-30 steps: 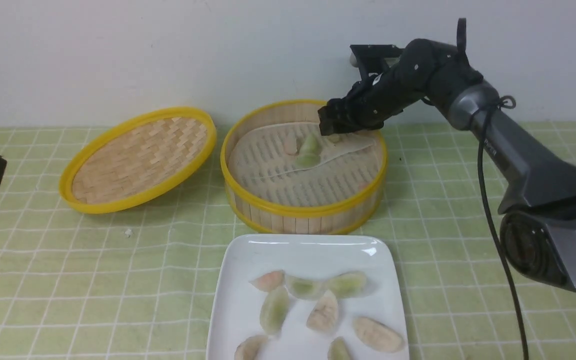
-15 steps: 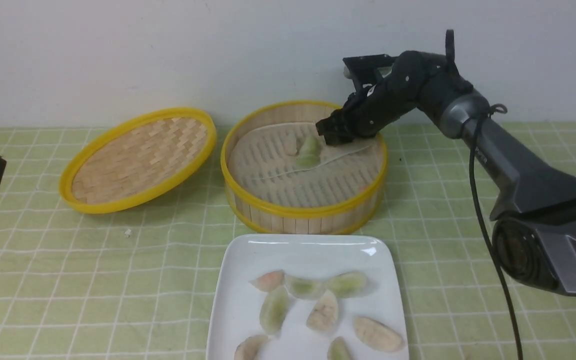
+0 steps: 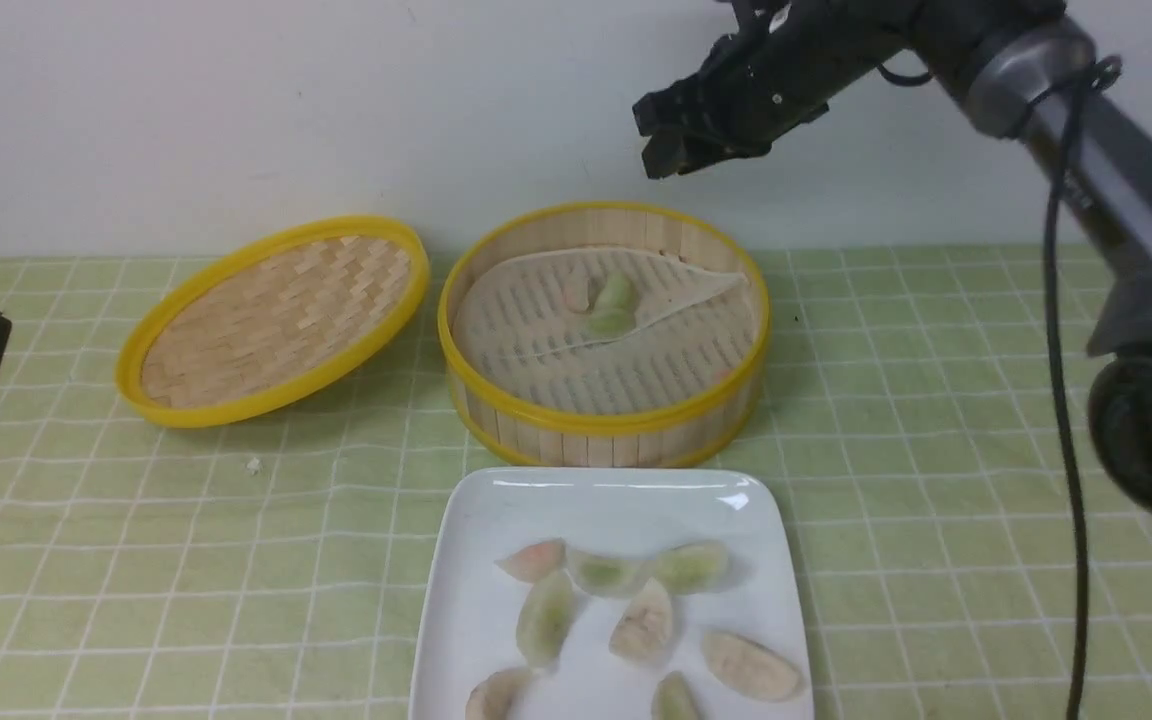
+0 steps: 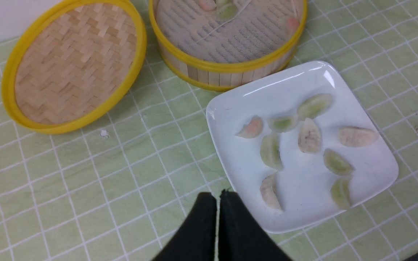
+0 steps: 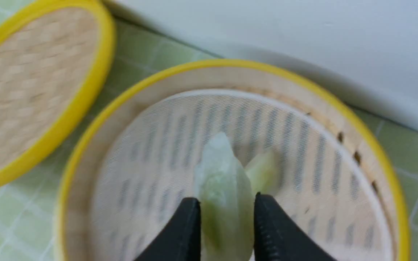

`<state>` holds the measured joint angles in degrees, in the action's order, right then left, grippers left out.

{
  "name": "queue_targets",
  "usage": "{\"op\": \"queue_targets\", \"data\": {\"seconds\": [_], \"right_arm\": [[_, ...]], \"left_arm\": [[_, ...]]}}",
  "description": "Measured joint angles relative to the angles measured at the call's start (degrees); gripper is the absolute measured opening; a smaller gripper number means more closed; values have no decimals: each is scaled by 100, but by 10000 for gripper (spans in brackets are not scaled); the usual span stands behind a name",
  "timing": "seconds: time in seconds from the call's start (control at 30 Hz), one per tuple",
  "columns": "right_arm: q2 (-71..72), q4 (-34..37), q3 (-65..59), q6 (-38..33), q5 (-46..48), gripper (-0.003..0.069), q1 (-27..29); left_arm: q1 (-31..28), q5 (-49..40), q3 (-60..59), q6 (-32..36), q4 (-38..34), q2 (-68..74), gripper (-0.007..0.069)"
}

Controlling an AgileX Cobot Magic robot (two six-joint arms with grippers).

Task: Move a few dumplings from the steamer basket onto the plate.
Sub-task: Use the right arm to put the dumpling into the plate

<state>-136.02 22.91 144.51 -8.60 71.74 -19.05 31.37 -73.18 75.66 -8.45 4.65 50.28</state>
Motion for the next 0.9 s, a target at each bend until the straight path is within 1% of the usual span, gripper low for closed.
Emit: {"op": "queue_targets", "data": {"seconds": [0.13, 0.2, 0.23, 0.27, 0.33, 0.4, 0.43, 0.53, 0.63, 0.7, 0.77, 0.8, 0.83, 0.9], "right_arm": [[1508, -145, -2043, -327, -16, 171, -296], [2408, -188, -3266, -487, -25, 171, -544], [2485, -188, -3507, -506, -25, 171, -567], [2977, -188, -4336, -546, -25, 171, -743], [3525, -200, -5450, -576, -33, 171, -1009], [3830, -207, -6227, -576, -278, 171, -1229], [3923, -207, -6758, -532, -564, 171, -1403], [3873, -232, -7398, -358, -1137, 171, -1677], [3727, -238, -7520, -328, -1294, 171, -1770], [3520, -238, -7544, -322, -1428, 191, -1814], [3290, -228, -7544, -317, -1567, 260, -1819], [3231, -240, -7544, -297, -1592, 321, -1819], [3211, -247, -7535, -291, -1597, 340, -1819], [3200, -297, -7448, -274, -1597, 441, -1819]], "left_arm": [[0, 0, 0, 0, 0, 0, -6], [0, 0, -22, 0, 5, 0, -6], [0, 0, -22, 0, 5, 0, -6], [0, 0, -84, 5, 5, -5, -6], [0, 0, -216, 11, 5, -11, -6], [0, 0, -335, 11, 5, -11, -6], [0, 0, -432, 11, 5, -3, -6], [0, 0, -606, 11, -1, -2, -6], [0, 7, -683, 11, -1, -2, -6], [0, 21, -703, 11, -17, -2, -6], [0, 32, -703, 11, -17, -2, -6], [0, 32, -703, 11, -17, -2, -6], [0, 32, -703, 11, -17, -2, -6], [0, 32, -703, 3, -17, -2, -6]]}}
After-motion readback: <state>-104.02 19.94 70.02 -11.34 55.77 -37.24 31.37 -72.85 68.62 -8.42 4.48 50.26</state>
